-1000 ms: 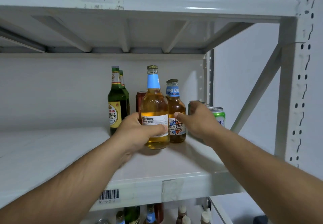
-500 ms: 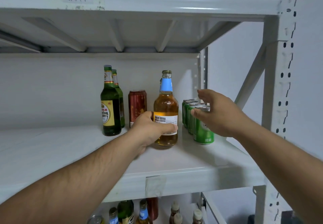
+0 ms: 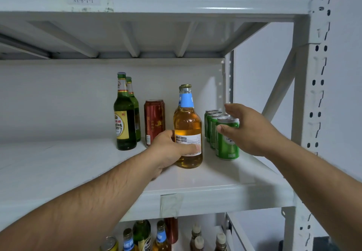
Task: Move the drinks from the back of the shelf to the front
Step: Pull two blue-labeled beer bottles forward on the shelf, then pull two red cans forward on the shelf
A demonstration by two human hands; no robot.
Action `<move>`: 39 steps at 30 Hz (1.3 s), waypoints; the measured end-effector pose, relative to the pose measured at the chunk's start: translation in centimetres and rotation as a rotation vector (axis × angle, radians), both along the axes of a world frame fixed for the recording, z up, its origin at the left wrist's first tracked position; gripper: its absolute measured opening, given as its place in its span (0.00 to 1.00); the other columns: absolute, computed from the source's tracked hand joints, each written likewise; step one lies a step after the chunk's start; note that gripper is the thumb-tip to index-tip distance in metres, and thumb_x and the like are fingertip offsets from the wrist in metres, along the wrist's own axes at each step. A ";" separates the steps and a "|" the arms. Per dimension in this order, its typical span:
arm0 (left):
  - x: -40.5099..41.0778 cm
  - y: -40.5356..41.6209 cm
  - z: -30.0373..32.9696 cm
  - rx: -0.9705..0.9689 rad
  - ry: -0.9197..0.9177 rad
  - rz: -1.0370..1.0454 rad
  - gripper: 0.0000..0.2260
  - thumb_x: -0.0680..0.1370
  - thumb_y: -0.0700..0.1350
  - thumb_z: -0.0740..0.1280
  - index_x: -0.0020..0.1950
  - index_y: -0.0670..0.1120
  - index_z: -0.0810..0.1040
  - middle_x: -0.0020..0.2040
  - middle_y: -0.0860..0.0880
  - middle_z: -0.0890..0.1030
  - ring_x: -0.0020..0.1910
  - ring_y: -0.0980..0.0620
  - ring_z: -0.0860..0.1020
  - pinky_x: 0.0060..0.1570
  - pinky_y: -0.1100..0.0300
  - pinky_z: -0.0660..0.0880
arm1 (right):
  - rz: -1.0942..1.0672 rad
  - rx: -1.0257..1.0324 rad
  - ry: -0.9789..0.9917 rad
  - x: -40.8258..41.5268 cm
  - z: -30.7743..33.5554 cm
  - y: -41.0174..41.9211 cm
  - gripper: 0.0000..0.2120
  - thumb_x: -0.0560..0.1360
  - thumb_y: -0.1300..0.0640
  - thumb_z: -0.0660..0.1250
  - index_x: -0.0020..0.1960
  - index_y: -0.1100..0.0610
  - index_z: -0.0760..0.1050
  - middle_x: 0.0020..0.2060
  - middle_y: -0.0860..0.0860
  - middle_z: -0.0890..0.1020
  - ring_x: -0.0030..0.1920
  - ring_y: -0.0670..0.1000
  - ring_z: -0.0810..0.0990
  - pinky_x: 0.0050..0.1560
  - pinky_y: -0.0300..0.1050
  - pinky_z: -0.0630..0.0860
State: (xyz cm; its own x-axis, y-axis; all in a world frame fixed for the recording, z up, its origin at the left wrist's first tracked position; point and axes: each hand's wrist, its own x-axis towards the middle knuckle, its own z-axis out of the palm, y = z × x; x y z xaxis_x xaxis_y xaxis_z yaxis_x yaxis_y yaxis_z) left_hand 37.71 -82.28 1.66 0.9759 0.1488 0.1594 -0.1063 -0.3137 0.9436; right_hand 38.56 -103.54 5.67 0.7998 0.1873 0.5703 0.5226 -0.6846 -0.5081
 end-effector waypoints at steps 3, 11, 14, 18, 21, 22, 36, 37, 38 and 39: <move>-0.2 0.0 -0.1 0.044 0.001 0.012 0.22 0.69 0.46 0.83 0.60 0.53 0.81 0.53 0.54 0.86 0.53 0.54 0.83 0.53 0.57 0.78 | 0.008 -0.023 0.003 -0.5 0.1 0.3 0.33 0.77 0.47 0.70 0.78 0.48 0.61 0.75 0.46 0.69 0.72 0.51 0.69 0.67 0.49 0.70; -4.6 3.8 0.4 0.463 -0.035 0.152 0.45 0.71 0.59 0.79 0.83 0.58 0.60 0.79 0.56 0.68 0.74 0.52 0.71 0.73 0.50 0.71 | 0.134 -0.182 -0.244 -4.9 0.1 3.7 0.32 0.77 0.42 0.66 0.78 0.45 0.61 0.73 0.43 0.69 0.72 0.47 0.68 0.67 0.45 0.67; -8.1 7.2 0.9 0.683 -0.024 0.289 0.40 0.76 0.59 0.73 0.84 0.57 0.58 0.82 0.54 0.63 0.77 0.51 0.67 0.72 0.55 0.67 | 0.308 -0.223 -0.267 -6.8 -0.3 7.4 0.33 0.76 0.39 0.64 0.78 0.44 0.60 0.73 0.42 0.69 0.71 0.45 0.68 0.64 0.39 0.65; -13.1 13.4 0.9 0.852 0.116 0.451 0.41 0.78 0.61 0.69 0.85 0.54 0.54 0.85 0.53 0.57 0.82 0.51 0.59 0.79 0.54 0.61 | 0.492 -0.341 -0.254 -8.9 -1.2 13.9 0.35 0.77 0.36 0.61 0.79 0.45 0.56 0.76 0.41 0.65 0.74 0.43 0.63 0.69 0.39 0.63; -17.7 18.1 0.5 0.855 0.202 0.553 0.42 0.77 0.63 0.68 0.86 0.54 0.53 0.85 0.54 0.56 0.83 0.51 0.59 0.78 0.54 0.61 | 0.580 -0.439 -0.210 -10.6 -1.5 19.6 0.37 0.78 0.35 0.59 0.80 0.49 0.53 0.78 0.45 0.60 0.76 0.47 0.60 0.74 0.45 0.62; -19.4 19.5 0.4 0.855 0.220 0.590 0.42 0.77 0.63 0.68 0.86 0.55 0.53 0.85 0.55 0.56 0.82 0.51 0.60 0.78 0.55 0.62 | 0.598 -0.467 -0.202 -11.3 -1.5 21.7 0.37 0.78 0.35 0.58 0.81 0.50 0.53 0.79 0.46 0.60 0.77 0.48 0.59 0.75 0.46 0.61; -40.9 39.1 -0.8 0.756 0.339 0.890 0.36 0.80 0.58 0.68 0.85 0.54 0.57 0.82 0.53 0.64 0.76 0.48 0.70 0.66 0.56 0.71 | 0.722 -0.651 -0.130 -27.3 -2.3 48.5 0.32 0.78 0.36 0.60 0.76 0.53 0.62 0.73 0.51 0.69 0.70 0.54 0.70 0.67 0.53 0.71; -41.9 40.2 -0.8 0.754 0.345 0.899 0.36 0.80 0.58 0.68 0.85 0.54 0.57 0.82 0.52 0.65 0.76 0.48 0.69 0.68 0.55 0.70 | 0.715 -0.659 -0.131 -28.1 -2.2 49.9 0.33 0.78 0.36 0.60 0.77 0.53 0.61 0.73 0.51 0.69 0.70 0.55 0.70 0.67 0.53 0.71; -42.7 41.3 -0.8 0.748 0.354 0.909 0.37 0.79 0.58 0.68 0.85 0.54 0.57 0.83 0.52 0.64 0.77 0.47 0.68 0.70 0.54 0.69 | 0.706 -0.666 -0.131 -28.8 -2.2 51.2 0.34 0.78 0.36 0.60 0.77 0.53 0.61 0.73 0.51 0.69 0.70 0.55 0.70 0.67 0.53 0.71; -43.4 42.5 -0.8 0.740 0.362 0.919 0.38 0.79 0.58 0.68 0.85 0.54 0.56 0.83 0.52 0.63 0.78 0.47 0.67 0.72 0.52 0.69 | 0.698 -0.673 -0.133 -29.3 -2.1 52.5 0.34 0.78 0.36 0.60 0.77 0.53 0.60 0.73 0.51 0.69 0.70 0.55 0.70 0.66 0.53 0.71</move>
